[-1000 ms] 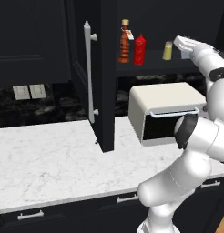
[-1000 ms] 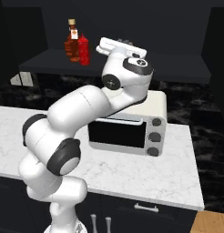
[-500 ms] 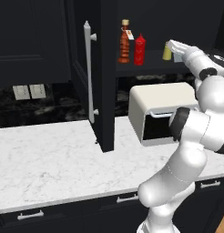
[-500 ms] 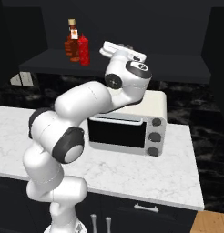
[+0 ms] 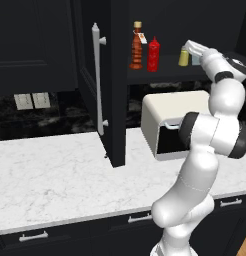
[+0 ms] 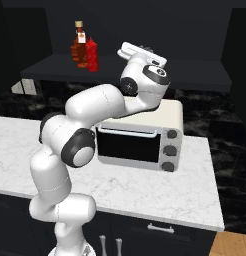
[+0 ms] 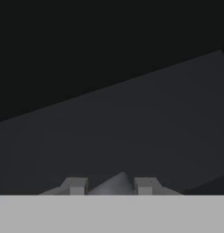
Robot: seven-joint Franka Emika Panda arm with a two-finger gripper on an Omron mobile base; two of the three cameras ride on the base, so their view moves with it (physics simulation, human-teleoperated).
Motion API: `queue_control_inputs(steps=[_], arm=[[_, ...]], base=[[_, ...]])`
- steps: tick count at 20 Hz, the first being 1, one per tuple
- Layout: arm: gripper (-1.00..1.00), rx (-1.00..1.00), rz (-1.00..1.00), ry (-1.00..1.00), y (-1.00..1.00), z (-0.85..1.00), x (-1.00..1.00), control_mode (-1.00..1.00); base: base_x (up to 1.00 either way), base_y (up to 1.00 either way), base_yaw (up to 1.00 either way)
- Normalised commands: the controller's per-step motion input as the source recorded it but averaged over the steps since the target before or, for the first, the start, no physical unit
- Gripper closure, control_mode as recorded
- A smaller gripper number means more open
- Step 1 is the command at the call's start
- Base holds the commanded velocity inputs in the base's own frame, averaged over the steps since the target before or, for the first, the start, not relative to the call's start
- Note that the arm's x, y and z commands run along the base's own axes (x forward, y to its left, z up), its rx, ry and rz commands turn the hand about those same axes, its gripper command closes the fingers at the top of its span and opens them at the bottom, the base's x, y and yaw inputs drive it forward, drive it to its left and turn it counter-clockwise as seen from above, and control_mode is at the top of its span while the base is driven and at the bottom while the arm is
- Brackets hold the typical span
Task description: Put the shaker and condiment bottle from the counter next to their counterparts in the cabinet.
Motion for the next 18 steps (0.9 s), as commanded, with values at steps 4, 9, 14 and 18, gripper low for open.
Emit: queue_control_inputs(steps=[4,9,14,18], arm=[[1.00,0.00,0.00,0.00,-0.27,0.00,0.32,-1.00],[1.00,0.00,0.04,0.00,-0.14,-0.05,0.46,-1.00],[1.00,0.00,0.07,0.00,-0.21,-0.03,0.47,-1.00],[1.00,0.02,0.09,0.00,-0.14,-0.01,0.49,-1.00]], base=[[0.00,0.00,0.00],[0.00,0.00,0.00],[0.00,0.00,0.00],[0.00,0.00,0.00]])
